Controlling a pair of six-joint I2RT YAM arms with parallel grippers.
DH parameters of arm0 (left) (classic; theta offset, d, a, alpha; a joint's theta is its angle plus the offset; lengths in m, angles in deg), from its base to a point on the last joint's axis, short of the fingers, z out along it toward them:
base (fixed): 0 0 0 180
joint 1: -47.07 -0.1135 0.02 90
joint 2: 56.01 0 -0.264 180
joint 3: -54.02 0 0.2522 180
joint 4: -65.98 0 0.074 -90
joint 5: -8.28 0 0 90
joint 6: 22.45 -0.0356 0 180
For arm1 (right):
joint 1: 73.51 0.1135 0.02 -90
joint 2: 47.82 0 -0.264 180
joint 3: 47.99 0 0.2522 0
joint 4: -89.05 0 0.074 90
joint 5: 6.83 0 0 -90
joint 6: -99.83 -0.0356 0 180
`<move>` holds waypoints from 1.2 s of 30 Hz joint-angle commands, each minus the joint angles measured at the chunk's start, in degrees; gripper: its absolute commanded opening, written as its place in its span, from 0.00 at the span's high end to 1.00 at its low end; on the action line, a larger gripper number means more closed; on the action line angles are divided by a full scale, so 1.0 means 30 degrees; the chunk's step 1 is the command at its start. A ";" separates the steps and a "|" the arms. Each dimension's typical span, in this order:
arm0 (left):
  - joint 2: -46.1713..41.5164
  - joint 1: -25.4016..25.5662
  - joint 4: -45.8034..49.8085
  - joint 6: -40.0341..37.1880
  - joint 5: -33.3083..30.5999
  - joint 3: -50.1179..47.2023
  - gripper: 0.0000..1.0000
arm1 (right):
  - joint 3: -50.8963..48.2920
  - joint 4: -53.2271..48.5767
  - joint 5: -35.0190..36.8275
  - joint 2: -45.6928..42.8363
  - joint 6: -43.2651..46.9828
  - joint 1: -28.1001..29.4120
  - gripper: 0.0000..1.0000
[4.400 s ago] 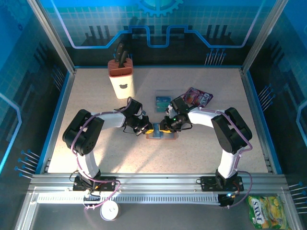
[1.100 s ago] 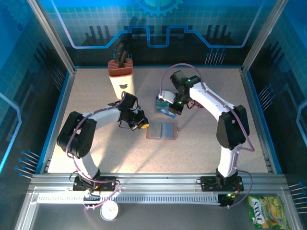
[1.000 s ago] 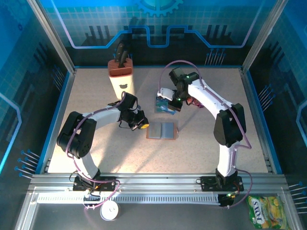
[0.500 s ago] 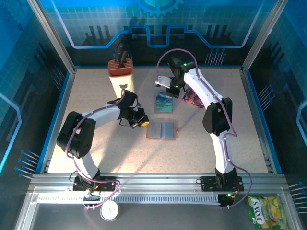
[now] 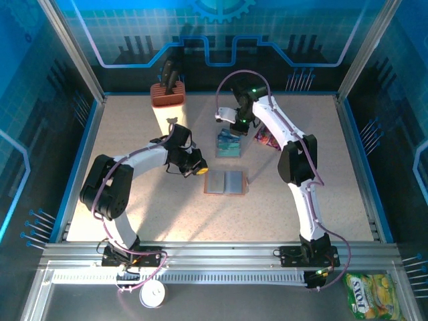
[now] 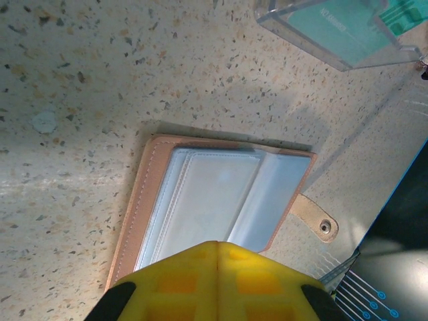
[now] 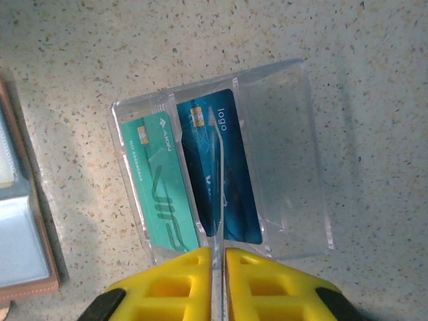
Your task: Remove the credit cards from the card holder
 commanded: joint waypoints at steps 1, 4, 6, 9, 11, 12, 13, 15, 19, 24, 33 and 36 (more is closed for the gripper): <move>0.0262 -0.0179 0.0575 -0.0293 -0.0028 0.0340 0.94 | 0.0459 -0.0001 0.0556 0.0164 -0.0006 -0.0210 0.81; 0.0224 -0.0179 0.0511 -0.0293 -0.0008 0.0340 0.94 | 0.0328 0.0188 0.0570 -0.0246 -0.0220 -0.0206 0.80; 0.0167 -0.0186 0.0485 -0.0286 0.0027 0.0289 0.94 | 0.0083 0.0413 0.0594 -0.0413 -0.0372 -0.0182 0.79; 0.0078 -0.0179 0.0344 -0.0279 0.0024 0.0143 0.94 | -0.0442 0.0677 0.0685 -0.1309 -0.0743 -0.0129 0.78; 0.0044 -0.0179 0.0266 -0.0322 0.0011 0.0004 0.94 | -0.0938 0.0955 0.0630 -0.1638 -0.1145 -0.0071 0.78; 0.0020 -0.0179 0.0222 -0.0330 -0.0017 -0.0080 0.93 | -0.1268 0.1136 0.0544 -0.1880 -0.1409 -0.0049 0.78; 0.0019 -0.0179 0.0162 -0.0342 -0.0014 -0.0172 0.93 | -0.1698 0.1395 0.0456 -0.2136 -0.1741 -0.0037 0.78; -0.0012 -0.0179 -0.0043 -0.0349 -0.0015 -0.0382 0.94 | -0.2606 0.2048 0.0321 -0.2725 -0.2596 0.0055 0.77; -0.0006 -0.0153 -0.0425 -0.0295 0.0023 -0.0786 0.93 | -0.5354 0.4016 -0.0655 -0.4472 -0.4954 0.0327 0.75; -0.0214 -0.0157 -0.1359 -0.0089 0.0348 -0.1697 0.94 | -0.9131 0.6823 -0.1316 -0.6804 -0.7632 0.0731 0.73; -0.0109 0.0051 -0.2480 -0.0084 0.0578 -0.2799 0.94 | -1.5087 1.1097 -0.2162 -1.0403 -1.4225 0.0964 0.71; 0.0085 0.0171 -0.2886 -0.0059 0.0626 -0.3188 0.94 | -1.6731 1.2262 -0.2814 -1.1284 -1.5898 0.1019 0.74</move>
